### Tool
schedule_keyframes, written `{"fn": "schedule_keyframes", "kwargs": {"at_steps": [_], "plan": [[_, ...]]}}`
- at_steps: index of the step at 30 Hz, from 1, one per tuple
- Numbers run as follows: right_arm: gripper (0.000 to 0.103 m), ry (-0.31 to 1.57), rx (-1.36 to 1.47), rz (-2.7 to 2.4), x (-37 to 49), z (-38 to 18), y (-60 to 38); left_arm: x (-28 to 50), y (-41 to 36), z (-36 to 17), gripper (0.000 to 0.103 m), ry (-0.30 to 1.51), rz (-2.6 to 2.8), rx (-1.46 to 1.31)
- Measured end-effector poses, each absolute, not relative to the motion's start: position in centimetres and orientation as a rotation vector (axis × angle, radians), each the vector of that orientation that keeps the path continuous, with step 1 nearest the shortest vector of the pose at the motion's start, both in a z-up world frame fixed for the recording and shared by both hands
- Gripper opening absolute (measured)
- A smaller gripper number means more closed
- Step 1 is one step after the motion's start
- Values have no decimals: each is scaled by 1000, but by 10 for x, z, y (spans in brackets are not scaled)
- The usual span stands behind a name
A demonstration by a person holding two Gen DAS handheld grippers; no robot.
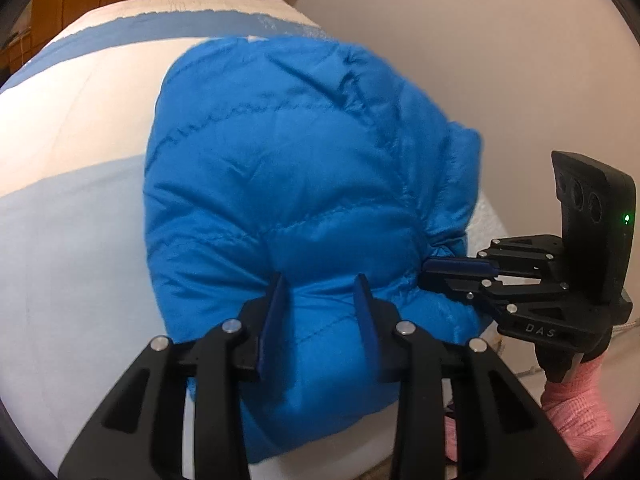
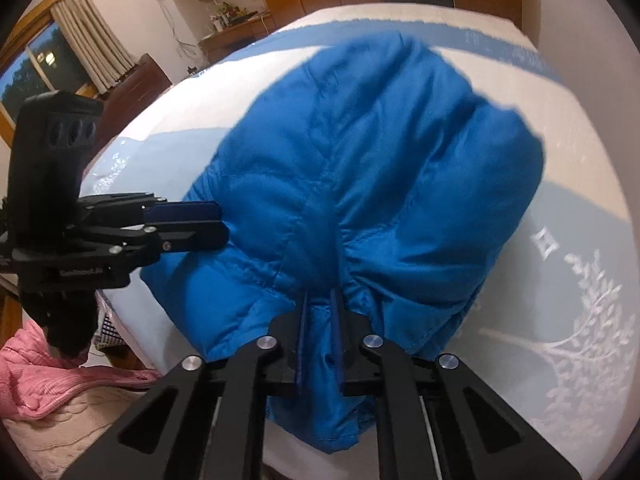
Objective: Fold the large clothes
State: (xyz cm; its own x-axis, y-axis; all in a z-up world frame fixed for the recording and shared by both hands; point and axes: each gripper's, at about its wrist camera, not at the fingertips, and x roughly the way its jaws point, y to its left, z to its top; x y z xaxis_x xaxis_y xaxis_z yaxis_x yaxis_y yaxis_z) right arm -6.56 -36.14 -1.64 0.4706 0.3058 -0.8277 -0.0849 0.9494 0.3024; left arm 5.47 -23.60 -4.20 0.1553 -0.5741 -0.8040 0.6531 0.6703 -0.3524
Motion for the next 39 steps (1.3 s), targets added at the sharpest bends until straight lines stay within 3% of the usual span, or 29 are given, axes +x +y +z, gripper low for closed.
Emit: {"fn": "schedule_keyframes", "kwargs": {"at_steps": [11,17,24,28,30,39], "plan": [[6,1054,305,273,-56,-11,-371,51,-228,-44,25,1062,-854,115],[18,942,246,251,-54,31,-380,59,-233,-24,22,1025,-837,139],[18,905,195,173,-5,51,-397,92,-245,-5,21,1000,-816,124],[18,930,201,115,18,41,-415,127,-260,0,20,1042,-841,69],[16,957,227,114,24,32,-424,143,-268,-2,11,1072,-845,68],[12,1038,393,179,37,-34,-461,189,-293,-55,1,1303,-907,-7]]}}
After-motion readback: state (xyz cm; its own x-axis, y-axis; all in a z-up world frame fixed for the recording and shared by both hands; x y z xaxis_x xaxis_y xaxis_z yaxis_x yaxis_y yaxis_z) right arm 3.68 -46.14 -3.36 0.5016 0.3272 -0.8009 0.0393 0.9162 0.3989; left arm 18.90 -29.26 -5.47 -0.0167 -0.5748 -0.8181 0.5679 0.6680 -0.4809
